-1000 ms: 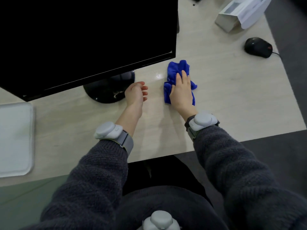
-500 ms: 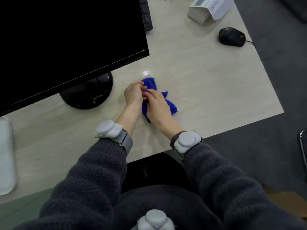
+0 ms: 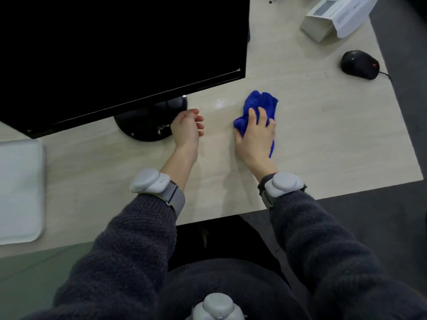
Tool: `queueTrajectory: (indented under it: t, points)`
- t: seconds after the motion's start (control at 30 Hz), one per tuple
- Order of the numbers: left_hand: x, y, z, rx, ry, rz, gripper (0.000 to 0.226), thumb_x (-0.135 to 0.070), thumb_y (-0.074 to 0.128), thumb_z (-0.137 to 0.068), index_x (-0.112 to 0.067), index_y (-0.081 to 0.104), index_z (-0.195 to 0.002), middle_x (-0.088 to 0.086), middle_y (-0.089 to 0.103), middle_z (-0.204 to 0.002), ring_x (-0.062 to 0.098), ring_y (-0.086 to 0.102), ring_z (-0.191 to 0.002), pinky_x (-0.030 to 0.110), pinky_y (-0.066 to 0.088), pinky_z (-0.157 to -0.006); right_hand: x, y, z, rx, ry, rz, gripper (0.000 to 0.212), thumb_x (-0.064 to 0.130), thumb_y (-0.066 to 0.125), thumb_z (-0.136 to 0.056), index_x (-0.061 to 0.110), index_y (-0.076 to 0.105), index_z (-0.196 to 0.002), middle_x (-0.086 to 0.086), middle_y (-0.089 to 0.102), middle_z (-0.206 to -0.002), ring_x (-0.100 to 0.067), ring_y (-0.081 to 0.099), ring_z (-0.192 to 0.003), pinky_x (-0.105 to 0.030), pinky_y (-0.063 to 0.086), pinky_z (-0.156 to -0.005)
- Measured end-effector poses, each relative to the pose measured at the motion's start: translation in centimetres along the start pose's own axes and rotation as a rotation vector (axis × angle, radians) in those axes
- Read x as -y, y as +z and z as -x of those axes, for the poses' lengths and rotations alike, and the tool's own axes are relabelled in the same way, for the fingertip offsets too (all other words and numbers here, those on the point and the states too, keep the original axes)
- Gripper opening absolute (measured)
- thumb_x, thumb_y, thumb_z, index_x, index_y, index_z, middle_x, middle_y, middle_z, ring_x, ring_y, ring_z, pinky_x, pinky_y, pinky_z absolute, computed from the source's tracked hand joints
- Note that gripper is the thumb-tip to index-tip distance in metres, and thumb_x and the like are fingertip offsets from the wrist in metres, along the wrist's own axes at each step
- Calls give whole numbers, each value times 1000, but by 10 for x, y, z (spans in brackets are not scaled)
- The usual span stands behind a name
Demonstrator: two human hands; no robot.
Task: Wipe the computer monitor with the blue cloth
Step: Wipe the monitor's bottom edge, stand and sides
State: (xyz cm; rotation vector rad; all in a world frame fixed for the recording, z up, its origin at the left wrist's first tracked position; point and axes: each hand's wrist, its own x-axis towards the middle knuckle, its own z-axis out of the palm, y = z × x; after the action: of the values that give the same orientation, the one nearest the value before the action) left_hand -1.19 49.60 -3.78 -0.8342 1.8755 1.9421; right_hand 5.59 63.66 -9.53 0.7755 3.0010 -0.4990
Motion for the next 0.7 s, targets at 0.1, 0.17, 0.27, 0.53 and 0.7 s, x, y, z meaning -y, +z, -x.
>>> queueTrajectory:
  t: [0.1, 0.17, 0.27, 0.53, 0.7]
  points:
    - [-2, -24, -4, -45, 17, 37, 26, -3, 42, -84, -16, 63, -76, 1, 58, -66, 11, 48, -52, 21, 38, -45, 14, -4, -7, -15, 41, -143, 54, 21, 58, -86, 12, 41, -136, -14, 44, -136, -39, 44, -106, -41, 39, -91]
    - [-2, -42, -8, -85, 34, 65, 27, -2, 42, -83, -16, 63, -75, 2, 58, -65, 12, 48, -51, 22, 38, -45, 38, -8, -6, 46, 84, -484, 54, 16, 59, -80, 17, 44, -132, -7, 53, -126, -27, 50, -108, -32, 43, -86]
    - [-3, -71, -13, -160, 43, 118, 28, 1, 41, -81, -15, 63, -75, 4, 57, -64, 12, 47, -49, 23, 36, -45, 85, -11, 1, 122, 172, -911, 34, 27, 57, -83, 25, 52, -116, 11, 61, -103, -3, 60, -90, -15, 43, -69]
    - [-5, -146, -27, -279, 41, 155, 27, 1, 40, -79, -12, 63, -76, 5, 57, -64, 14, 48, -49, 25, 36, -45, 149, 30, -2, 181, 21, -758, 22, 17, 45, -98, 3, 49, -114, -18, 50, -114, -22, 53, -85, -29, 42, -77]
    - [-6, -171, -34, -285, 17, 174, 25, 0, 41, -78, -12, 63, -75, 3, 58, -62, 13, 47, -48, 24, 36, -44, 166, 42, 19, 117, -155, -437, 32, 30, 48, -94, 19, 44, -124, -8, 37, -118, -24, 48, -73, -30, 37, -62]
